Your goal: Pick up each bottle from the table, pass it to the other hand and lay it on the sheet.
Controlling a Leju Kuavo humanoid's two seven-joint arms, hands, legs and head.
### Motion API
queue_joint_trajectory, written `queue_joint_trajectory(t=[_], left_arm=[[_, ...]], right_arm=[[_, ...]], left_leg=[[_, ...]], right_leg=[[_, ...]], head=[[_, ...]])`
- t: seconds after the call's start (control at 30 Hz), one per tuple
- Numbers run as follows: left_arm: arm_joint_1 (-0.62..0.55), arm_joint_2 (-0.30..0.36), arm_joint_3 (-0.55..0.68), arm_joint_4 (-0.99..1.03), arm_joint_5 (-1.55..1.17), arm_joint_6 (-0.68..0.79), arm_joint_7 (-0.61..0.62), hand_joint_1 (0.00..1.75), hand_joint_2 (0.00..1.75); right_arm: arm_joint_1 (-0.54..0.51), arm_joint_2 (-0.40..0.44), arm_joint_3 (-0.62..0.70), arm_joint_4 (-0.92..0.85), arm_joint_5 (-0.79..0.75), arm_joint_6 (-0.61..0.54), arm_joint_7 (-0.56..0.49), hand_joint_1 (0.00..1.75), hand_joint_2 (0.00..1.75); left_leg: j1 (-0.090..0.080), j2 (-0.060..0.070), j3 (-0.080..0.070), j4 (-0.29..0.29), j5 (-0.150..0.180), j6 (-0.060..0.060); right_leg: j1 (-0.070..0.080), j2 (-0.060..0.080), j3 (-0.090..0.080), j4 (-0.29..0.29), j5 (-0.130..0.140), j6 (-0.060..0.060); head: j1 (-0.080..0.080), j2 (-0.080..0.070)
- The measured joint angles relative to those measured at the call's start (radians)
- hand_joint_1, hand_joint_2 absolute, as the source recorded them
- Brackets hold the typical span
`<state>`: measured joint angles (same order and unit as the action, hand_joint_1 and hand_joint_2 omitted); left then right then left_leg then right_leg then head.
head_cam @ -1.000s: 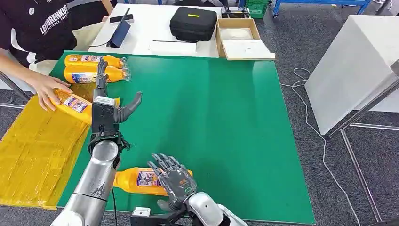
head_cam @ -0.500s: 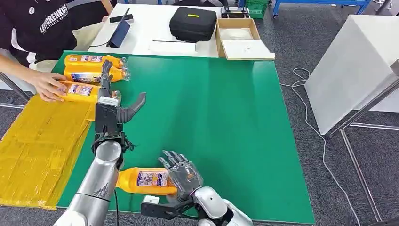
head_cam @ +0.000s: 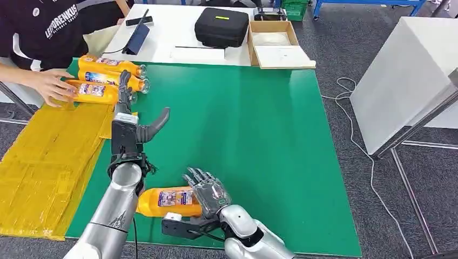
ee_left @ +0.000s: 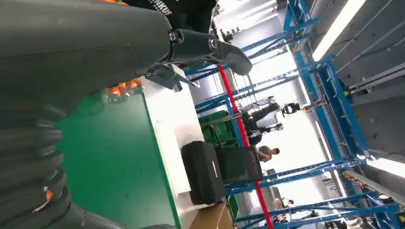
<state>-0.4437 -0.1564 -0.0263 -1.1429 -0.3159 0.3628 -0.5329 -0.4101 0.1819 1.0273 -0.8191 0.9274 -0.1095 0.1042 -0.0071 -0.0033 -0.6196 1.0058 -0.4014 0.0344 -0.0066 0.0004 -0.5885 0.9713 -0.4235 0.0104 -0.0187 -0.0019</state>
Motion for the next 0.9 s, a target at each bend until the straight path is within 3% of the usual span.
queue_joint_trajectory(t=[0.53,0.9], left_arm=[[0.011,0.000,-0.018,0.000,0.053,0.000,-0.012,0.00,1.75],[0.018,0.000,-0.031,-0.003,0.074,0.011,-0.010,0.00,1.75]], right_arm=[[-0.090,0.076,0.055,0.142,-0.069,0.144,0.001,0.00,1.75],[-0.132,0.090,0.082,0.204,-0.113,0.179,0.021,0.00,1.75]], left_leg=[[0.000,0.000,0.000,0.000,0.000,0.000],[0.000,0.000,0.000,0.000,0.000,0.000]], right_leg=[[0.000,0.000,0.000,0.000,0.000,0.000],[0.000,0.000,0.000,0.000,0.000,0.000]], head=[[0.000,0.000],[0.000,0.000]])
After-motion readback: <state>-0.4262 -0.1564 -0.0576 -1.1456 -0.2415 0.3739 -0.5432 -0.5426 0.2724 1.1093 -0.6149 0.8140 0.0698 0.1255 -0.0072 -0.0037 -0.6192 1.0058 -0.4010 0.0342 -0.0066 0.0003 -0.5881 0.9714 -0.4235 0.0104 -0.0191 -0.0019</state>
